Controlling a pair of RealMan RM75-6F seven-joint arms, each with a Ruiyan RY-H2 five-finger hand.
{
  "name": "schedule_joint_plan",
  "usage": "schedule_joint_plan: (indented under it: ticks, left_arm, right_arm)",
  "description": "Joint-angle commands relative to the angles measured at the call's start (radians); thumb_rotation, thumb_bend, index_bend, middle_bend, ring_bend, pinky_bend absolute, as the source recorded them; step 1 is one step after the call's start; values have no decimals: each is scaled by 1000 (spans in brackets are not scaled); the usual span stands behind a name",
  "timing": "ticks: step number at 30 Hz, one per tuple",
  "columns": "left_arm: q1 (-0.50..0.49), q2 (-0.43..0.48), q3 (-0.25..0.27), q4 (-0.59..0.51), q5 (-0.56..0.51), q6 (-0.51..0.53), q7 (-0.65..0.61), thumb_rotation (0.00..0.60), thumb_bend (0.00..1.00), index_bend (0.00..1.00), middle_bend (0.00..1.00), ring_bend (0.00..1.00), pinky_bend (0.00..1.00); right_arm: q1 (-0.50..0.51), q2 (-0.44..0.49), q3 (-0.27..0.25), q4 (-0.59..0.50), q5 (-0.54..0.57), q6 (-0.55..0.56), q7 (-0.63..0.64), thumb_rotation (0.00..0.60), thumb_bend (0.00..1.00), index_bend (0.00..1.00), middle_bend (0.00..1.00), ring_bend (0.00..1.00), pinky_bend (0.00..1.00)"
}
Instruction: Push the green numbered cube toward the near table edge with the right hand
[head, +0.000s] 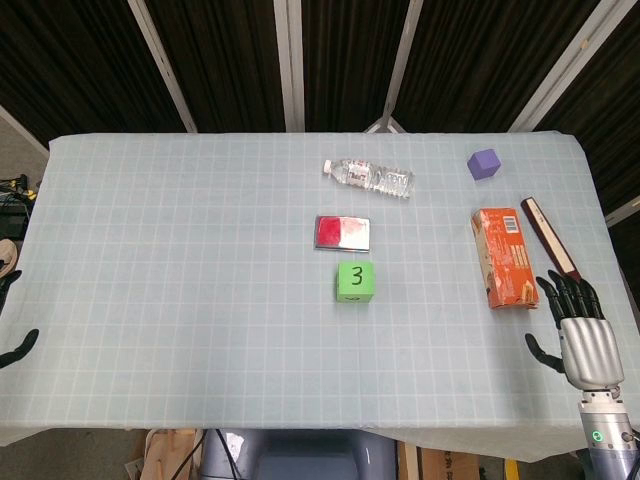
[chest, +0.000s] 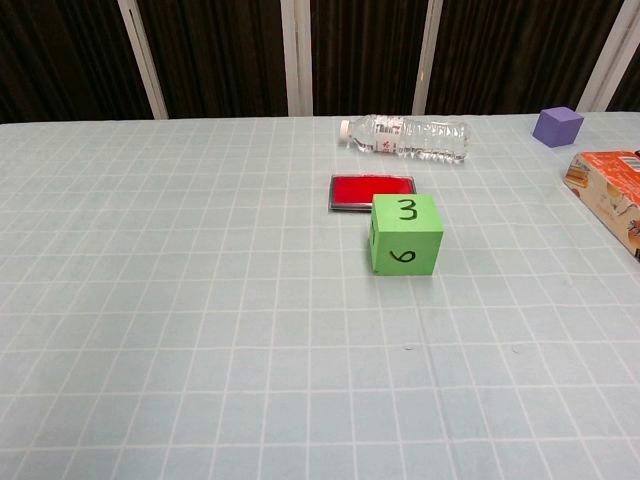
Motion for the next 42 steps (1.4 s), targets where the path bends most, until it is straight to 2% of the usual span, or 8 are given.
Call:
schedule_joint_plan:
  ticks: [1,14,20,25,32,34,38,42]
  left_arm:
    - [-1,-3,2,-1,3,-1,6,600,346,132,0,0,27]
    - [9,-8,16,-11,25,17,47,600,346,132,0,0,27]
    - [14,-7,23,-27,41,28,59,600,345,132,0,0,27]
    - [14,-8,22,-23,31,21,52,600,346,132,0,0,27]
    - [5,-10,18,-24,17,0,67,600,345,132,0,0,27]
    - [5,-11,16,-24,12,-2,69,600,346,132,0,0,27]
    - [3,-13,14,-23,10,-3,72,600,346,132,0,0,27]
    - [-5,-20,11,-16,-7,-23,89,600,346,132,0,0,27]
  right_arm:
    - [0,-1,3,2,-1,-8,2,600,315,115,84,0,0]
    - [-11,4,21,-1,6,-29,26,600,315,115,84,8,0]
    - [21,27,32,6,-8,-88,66,600,315,115,105,91,11]
    - [103,101,79,-48,5,-198,78,600,316,115,226,231,151]
    - [286,157,173,-127,114,-459,45,600,315,122,619,617,545]
    - [351,166,191,-144,170,-570,14,600,334,132,681,675,600]
    - [483,182,212,-159,302,-780,-63,600,511,159,784,771,664]
    - [608,133,211,-130,449,-854,-215,600,655,175,841,803,681]
